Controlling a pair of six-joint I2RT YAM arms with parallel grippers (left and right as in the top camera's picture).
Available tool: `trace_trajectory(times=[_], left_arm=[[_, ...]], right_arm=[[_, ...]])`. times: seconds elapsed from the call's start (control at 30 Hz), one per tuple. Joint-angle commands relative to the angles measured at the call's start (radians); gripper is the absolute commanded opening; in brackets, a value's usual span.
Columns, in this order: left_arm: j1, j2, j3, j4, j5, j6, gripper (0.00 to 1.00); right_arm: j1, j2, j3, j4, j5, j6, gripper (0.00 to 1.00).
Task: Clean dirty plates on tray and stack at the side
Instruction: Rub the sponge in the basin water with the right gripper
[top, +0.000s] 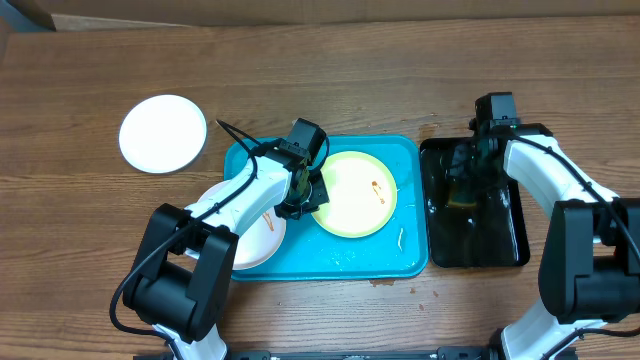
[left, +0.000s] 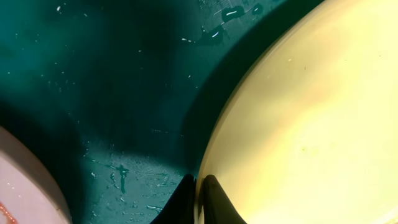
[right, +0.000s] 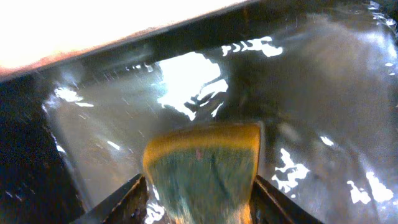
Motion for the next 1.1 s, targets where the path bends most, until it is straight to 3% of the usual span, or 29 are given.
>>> trace_trajectory(times=[0.0, 0.07, 0.1, 0.13, 0.17, 0.2, 0.3, 0.33, 0.37, 0.4, 0.5, 0.57, 0.67, 0.73, 0.77, 0.87, 0.97, 1.07], left_arm=[[0.003, -0.011, 0.015, -0.001, -0.010, 0.027, 0.09], [0.003, -0.011, 0.015, -0.001, -0.010, 0.027, 0.09], [0.003, -0.011, 0.015, -0.001, -0.010, 0.027, 0.10], [0.003, -0.011, 0.015, -0.001, -0.010, 0.027, 0.09], [0.003, -0.011, 0.015, -0.001, -0.010, 0.027, 0.09], [0.003, -0.011, 0.015, -0.001, -0.010, 0.027, 0.09], [0.003, -0.011, 0.015, 0.000, -0.010, 0.026, 0.09], [0.003, -0.011, 0.015, 0.000, -0.010, 0.027, 0.09], [0.003, -0.011, 0.015, 0.000, -0.010, 0.027, 0.10], [0.003, -0.011, 0.015, -0.001, -0.010, 0.027, 0.10], [0.003, -0.011, 0.015, 0.000, -0.010, 0.027, 0.14], [0.003, -0.011, 0.015, 0.000, -0.010, 0.027, 0.14], [0.003, -0.011, 0.015, 0.002, -0.010, 0.026, 0.15], [0.003, -0.011, 0.015, 0.004, -0.010, 0.026, 0.14], [0.003, -0.011, 0.015, 0.004, -0.010, 0.026, 0.14], [0.003, -0.011, 0.015, 0.006, -0.010, 0.027, 0.14], [0.003, -0.011, 0.015, 0.006, -0.010, 0.027, 0.14], [0.003, -0.011, 0.015, 0.006, -0.010, 0.027, 0.14]], right_arm=[[-0.007, -0.008, 0.012, 0.043, 0.014, 0.000, 0.55], [-0.006, -0.008, 0.011, 0.044, 0.013, 0.000, 0.54], [-0.006, -0.008, 0.010, 0.040, 0.013, 0.000, 0.47], [-0.006, -0.008, 0.005, 0.040, 0.014, -0.001, 0.37], [-0.006, -0.008, -0.001, 0.040, 0.013, -0.001, 0.18], [-0.006, -0.008, -0.007, 0.040, 0.013, 0.000, 0.05], [-0.006, -0.008, -0.027, 0.047, 0.014, -0.001, 0.04], [-0.006, -0.008, -0.027, 0.049, 0.014, -0.001, 0.26], [-0.008, -0.008, -0.025, 0.053, 0.013, -0.001, 0.62], [-0.009, -0.008, -0.020, 0.051, 0.013, -0.001, 0.76], [-0.010, -0.008, 0.012, -0.005, 0.012, 0.000, 0.84], [-0.010, -0.008, 0.035, -0.063, 0.009, 0.000, 0.83], [-0.009, -0.008, 0.036, -0.097, 0.009, 0.000, 0.72], [-0.009, -0.008, 0.035, -0.105, 0.009, 0.000, 0.54], [-0.010, -0.008, 0.035, -0.105, 0.010, 0.000, 0.40], [-0.010, -0.008, 0.035, -0.101, 0.009, 0.000, 0.17], [-0.009, -0.008, 0.035, -0.099, 0.009, 0.000, 0.04], [-0.009, -0.008, 0.035, -0.100, 0.010, -0.001, 0.04]])
